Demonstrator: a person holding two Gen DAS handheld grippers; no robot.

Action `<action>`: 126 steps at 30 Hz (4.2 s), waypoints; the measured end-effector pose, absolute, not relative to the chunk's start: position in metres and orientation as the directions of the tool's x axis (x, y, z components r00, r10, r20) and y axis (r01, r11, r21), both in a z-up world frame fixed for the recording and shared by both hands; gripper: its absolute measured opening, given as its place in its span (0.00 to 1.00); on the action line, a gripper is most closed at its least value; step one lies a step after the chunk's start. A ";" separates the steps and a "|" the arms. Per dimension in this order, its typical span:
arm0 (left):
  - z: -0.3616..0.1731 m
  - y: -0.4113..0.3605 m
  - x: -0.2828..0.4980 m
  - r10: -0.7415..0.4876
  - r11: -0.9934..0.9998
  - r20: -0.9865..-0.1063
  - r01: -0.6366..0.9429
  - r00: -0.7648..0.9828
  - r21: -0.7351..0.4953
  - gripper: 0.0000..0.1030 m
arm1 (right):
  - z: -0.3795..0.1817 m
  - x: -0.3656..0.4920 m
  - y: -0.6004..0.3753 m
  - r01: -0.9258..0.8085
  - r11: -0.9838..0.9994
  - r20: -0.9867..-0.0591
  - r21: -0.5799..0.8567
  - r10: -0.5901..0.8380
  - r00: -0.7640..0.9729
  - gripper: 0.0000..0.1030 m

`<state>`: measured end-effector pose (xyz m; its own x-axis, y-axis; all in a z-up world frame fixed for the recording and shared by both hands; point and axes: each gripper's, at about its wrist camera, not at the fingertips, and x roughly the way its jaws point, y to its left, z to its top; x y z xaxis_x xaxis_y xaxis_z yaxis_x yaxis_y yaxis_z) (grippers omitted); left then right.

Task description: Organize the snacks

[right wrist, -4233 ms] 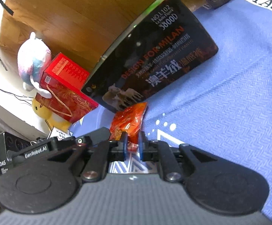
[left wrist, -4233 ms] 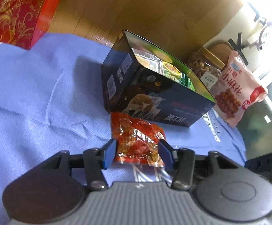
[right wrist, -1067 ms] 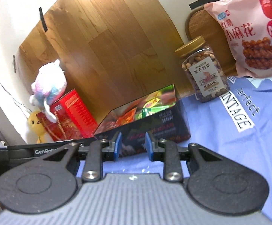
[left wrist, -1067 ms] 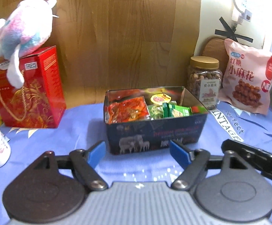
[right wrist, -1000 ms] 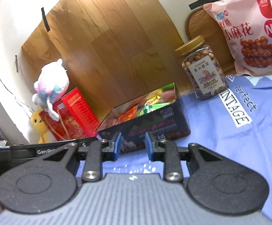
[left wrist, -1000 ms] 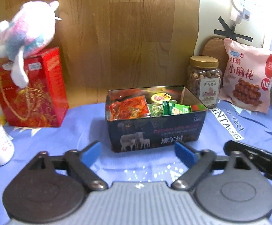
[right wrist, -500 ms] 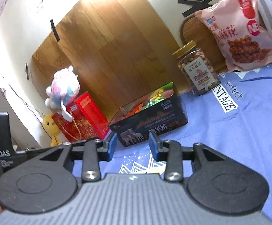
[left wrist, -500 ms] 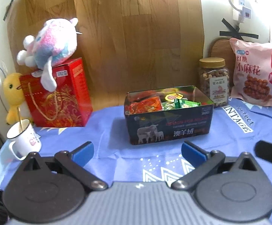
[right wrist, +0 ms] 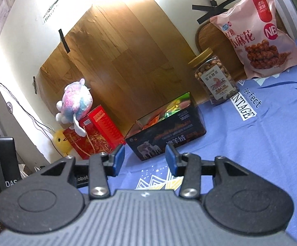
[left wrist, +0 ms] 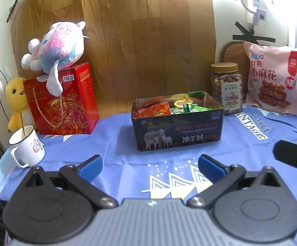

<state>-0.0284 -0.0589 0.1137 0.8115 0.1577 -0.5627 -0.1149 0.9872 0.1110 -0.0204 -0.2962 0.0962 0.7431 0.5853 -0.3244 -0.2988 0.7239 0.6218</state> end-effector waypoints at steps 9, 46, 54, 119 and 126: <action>0.111 -0.058 -0.031 0.176 0.984 -0.570 -0.131 0.802 0.119 1.00 | 0.092 -0.021 -0.296 -0.292 0.713 -0.327 0.637 0.593 0.736 0.51; 0.106 -0.058 -0.039 0.338 0.930 -0.487 -0.207 0.805 0.304 1.00 | 0.087 -0.022 -0.300 -0.276 0.691 -0.322 0.668 0.603 0.730 0.54; 0.109 -0.050 -0.042 0.369 0.918 -0.462 -0.237 0.806 0.319 1.00 | 0.089 -0.024 -0.297 -0.283 0.696 -0.322 0.660 0.602 0.731 0.58; 0.111 -0.068 -0.043 0.393 0.892 -0.444 -0.216 0.805 0.398 1.00 | 0.083 -0.039 -0.323 -0.237 0.673 -0.303 0.701 0.582 0.754 0.72; 0.113 -0.067 -0.045 0.395 0.891 -0.441 -0.220 0.806 0.397 1.00 | 0.083 -0.038 -0.320 -0.247 0.672 -0.304 0.698 0.591 0.748 0.72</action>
<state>-0.0447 -0.0672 0.1126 0.8055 0.3954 -0.4414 -0.2198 0.8911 0.3969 -0.0382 -0.3204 0.0832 0.7476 0.5905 -0.3039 -0.2472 0.6721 0.6979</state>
